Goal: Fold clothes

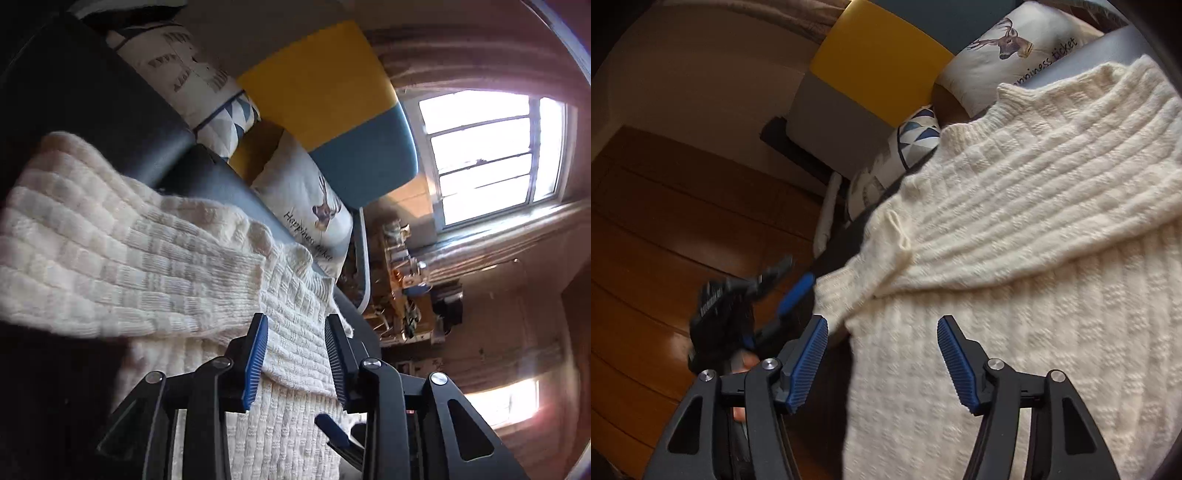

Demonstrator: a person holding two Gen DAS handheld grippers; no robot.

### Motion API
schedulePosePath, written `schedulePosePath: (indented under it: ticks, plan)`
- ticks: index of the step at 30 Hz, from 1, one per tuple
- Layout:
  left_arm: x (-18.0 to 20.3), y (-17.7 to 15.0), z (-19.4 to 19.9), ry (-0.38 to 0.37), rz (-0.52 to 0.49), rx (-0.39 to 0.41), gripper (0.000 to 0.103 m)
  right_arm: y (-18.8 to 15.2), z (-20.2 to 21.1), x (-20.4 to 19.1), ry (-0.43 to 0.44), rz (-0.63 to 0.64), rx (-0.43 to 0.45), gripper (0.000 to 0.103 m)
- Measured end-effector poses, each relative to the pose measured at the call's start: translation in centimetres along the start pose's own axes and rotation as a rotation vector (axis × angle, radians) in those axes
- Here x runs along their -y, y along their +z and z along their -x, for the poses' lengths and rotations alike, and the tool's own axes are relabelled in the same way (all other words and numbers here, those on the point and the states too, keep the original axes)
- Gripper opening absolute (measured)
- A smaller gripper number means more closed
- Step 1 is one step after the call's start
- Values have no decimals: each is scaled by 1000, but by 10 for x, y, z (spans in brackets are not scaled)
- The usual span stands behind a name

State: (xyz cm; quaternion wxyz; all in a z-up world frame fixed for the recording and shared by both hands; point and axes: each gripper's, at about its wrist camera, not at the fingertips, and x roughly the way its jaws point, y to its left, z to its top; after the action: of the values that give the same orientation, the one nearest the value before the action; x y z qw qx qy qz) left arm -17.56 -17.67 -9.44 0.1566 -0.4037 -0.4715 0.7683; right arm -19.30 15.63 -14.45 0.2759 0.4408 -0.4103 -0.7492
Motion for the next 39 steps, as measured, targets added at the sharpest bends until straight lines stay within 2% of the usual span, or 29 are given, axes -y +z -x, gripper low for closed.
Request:
schedulePosePath:
  ticks: [1,3,5,7,10,15,16,17,19,20,24,27,33,34,35,39]
  plan:
    - [-13,3,11,1,24,23,34,6,-13,1,43,-46,-1,62]
    - [-46,-1,42,5,80,52,34,16,-39,5,68,-131,5,61]
    - [-75,-4,63,10,129,74,34,21,-62,8,38,-169,5,56]
    - [-99,-6,78,14,169,96,34,23,-83,9,10,-202,5,43]
    - [-126,-8,87,9,211,103,34,23,-107,7,-26,-209,-2,41]
    - [-145,-12,101,1,220,116,34,22,-128,10,-33,-269,35,40]
    - [-147,-13,101,-4,224,116,34,21,-131,8,-39,-269,46,36]
    - [-150,-14,100,-13,236,114,34,21,-133,7,-53,-268,53,25]
    - [-155,-16,98,-31,258,111,34,19,-140,6,-96,-255,68,21]
    - [-157,-18,96,-36,266,107,34,18,-145,8,-116,-257,57,14]
    - [-163,-24,87,-52,293,84,34,16,-151,21,-19,-309,29,13]
    - [-163,-27,81,-58,300,66,35,16,-152,12,-30,-219,7,15]
    - [-158,-29,80,-56,285,50,36,13,-159,-10,-118,-58,-22,16]
    - [-157,-29,81,-56,284,52,36,13,-161,-14,-133,-51,-33,15]
    - [-157,-30,83,-59,291,56,36,13,-162,-18,-148,-43,-44,7]
    - [-156,-34,89,-80,323,81,36,17,-161,-43,-189,37,-23,6]
